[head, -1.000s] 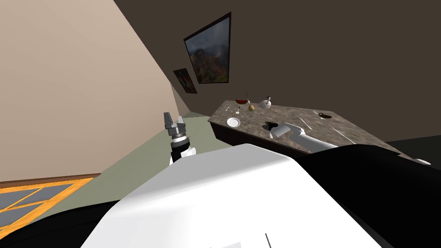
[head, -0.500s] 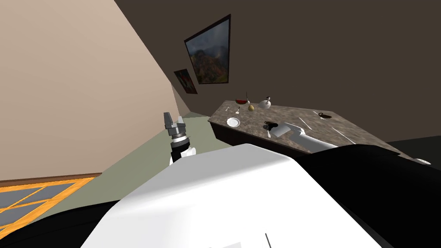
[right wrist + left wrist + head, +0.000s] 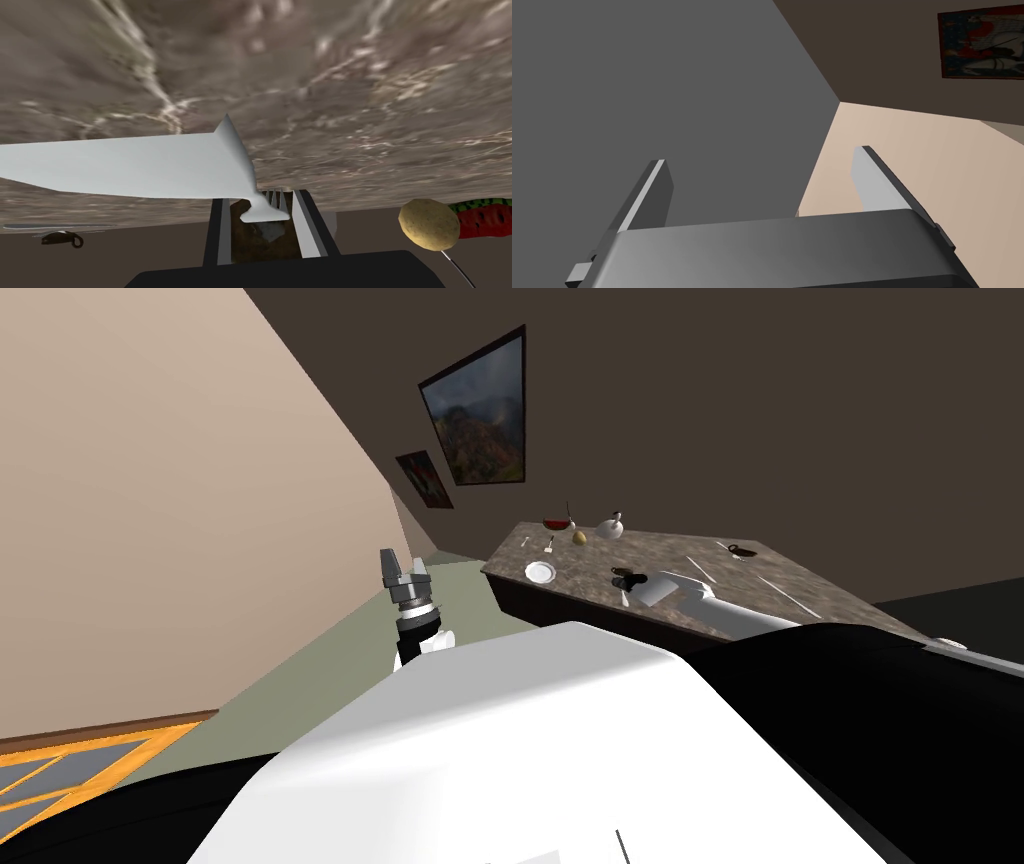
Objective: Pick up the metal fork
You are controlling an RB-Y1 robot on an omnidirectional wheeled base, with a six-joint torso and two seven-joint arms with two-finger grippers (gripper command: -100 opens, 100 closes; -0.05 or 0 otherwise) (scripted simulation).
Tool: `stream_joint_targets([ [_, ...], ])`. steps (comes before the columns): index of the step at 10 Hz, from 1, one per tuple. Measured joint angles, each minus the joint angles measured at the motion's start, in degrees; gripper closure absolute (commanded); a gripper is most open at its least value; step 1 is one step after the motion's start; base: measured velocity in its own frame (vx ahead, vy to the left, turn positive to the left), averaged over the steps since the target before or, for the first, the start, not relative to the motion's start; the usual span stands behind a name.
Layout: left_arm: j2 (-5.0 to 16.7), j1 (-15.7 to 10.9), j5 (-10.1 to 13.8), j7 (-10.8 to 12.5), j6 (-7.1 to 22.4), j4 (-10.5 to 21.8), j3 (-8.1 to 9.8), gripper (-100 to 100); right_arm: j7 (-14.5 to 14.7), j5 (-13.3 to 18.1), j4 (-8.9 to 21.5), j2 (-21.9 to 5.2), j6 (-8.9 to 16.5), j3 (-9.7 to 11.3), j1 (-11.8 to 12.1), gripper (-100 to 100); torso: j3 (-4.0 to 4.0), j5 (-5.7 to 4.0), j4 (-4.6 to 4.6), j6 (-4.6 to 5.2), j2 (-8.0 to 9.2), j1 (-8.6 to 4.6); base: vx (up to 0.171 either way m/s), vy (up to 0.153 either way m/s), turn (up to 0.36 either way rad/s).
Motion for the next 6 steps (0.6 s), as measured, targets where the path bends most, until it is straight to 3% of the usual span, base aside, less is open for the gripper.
stream_joint_targets([
  [5,0.00,0.00,0.00,0.00,0.00,0.00,0.00,0,-4.16,-1.13,-1.76,-5.26,-2.52,3.89,0.51,100,0.01,0.00,0.00,0.03,0.03,-0.06,0.029,0.032,-0.064],
  [6,0.00,-0.01,0.00,0.00,0.00,0.00,0.00,0,-4.34,-1.17,-1.79,-5.36,-2.62,3.98,0.54,0,0.03,-0.01,0.01,0.01,0.06,-0.12,0.000,0.000,0.000],
])
